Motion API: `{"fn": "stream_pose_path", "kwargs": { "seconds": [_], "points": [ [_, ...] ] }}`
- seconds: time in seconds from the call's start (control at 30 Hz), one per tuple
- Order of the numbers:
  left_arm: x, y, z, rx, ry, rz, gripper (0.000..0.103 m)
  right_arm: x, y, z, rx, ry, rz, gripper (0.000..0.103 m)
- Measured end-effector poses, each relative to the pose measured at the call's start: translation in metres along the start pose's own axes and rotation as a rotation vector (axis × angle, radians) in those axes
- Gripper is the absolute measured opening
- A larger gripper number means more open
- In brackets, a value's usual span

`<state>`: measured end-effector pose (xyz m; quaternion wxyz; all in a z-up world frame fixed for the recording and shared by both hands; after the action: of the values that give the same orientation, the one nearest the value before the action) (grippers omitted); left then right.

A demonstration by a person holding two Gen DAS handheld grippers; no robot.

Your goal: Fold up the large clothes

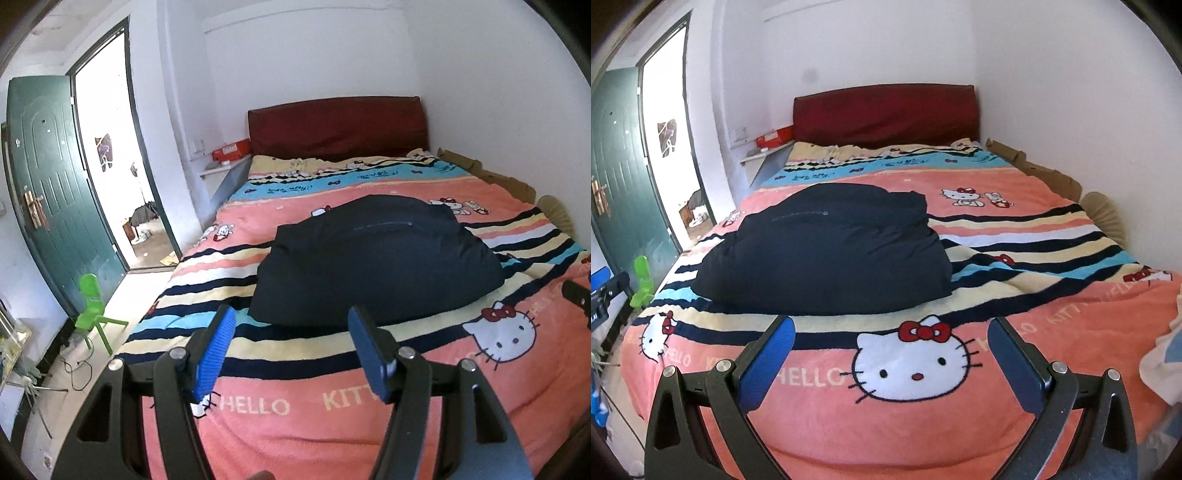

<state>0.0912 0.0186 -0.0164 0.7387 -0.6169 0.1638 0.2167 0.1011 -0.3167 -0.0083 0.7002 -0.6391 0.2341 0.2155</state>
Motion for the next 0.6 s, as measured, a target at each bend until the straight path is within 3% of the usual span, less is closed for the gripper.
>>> {"fn": "stream_pose_path", "kwargs": {
  "seconds": [0.6],
  "points": [
    [-0.032, 0.018, 0.007, 0.009, 0.02, -0.055, 0.062, -0.038, 0.013, 0.003, -0.021, 0.034, -0.053, 0.102]
  ]
}}
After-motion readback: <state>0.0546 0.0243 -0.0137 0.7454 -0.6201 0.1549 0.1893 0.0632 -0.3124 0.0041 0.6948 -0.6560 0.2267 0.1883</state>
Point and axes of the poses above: each gripper's, at about its wrist camera, not at the fingertips, and x roughly the way its jaws point, z to its left, y to its underside, the point moved 3 cm from there along x, roughly the way its jaws point, and after that the axes turned 2 degrees about x, right-handed, at the moved point
